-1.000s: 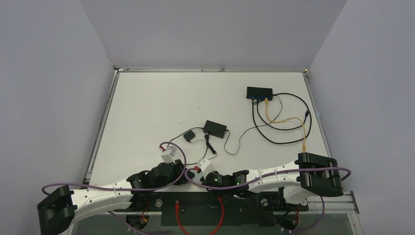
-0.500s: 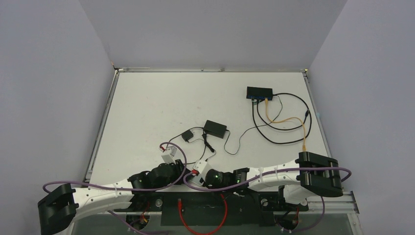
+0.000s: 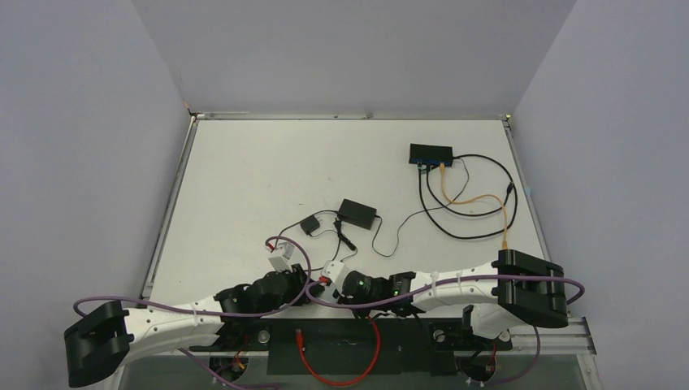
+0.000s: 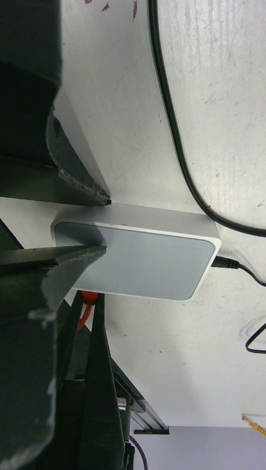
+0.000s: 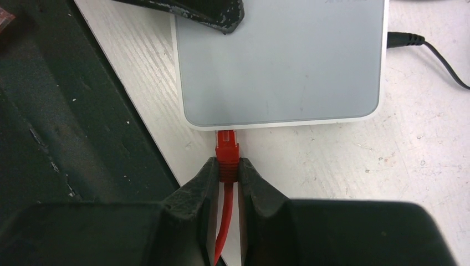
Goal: Insert the plug into the switch port
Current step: Pick up the switch port at the center of the board, then place the switch port at the center of the board.
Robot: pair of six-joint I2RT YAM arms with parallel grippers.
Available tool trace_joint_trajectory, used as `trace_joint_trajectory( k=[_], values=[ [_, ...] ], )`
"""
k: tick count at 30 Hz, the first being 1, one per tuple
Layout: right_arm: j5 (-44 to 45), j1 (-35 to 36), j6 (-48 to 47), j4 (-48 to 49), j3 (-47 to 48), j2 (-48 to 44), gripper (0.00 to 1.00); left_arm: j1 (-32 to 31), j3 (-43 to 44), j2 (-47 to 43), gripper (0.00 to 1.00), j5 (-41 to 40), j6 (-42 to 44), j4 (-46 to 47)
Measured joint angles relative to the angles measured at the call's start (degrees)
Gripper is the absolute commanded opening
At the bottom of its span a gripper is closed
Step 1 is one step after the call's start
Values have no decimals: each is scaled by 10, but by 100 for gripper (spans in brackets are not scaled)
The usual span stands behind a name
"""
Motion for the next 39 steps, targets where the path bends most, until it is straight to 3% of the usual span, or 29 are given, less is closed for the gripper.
trace_joint_trajectory(
  k=[13, 23, 39],
  values=[
    [-10, -11, -5, -30, 17, 5, 0, -10, 7, -26, 29, -5, 8, -37],
    [-8, -13, 22, -21, 17, -1, 0, -27, 56, -78, 53, 9, 24, -174],
    [88, -34, 74, -20, -32, -174, 0, -32, 181, -174, 61, -41, 36, -330]
  ],
)
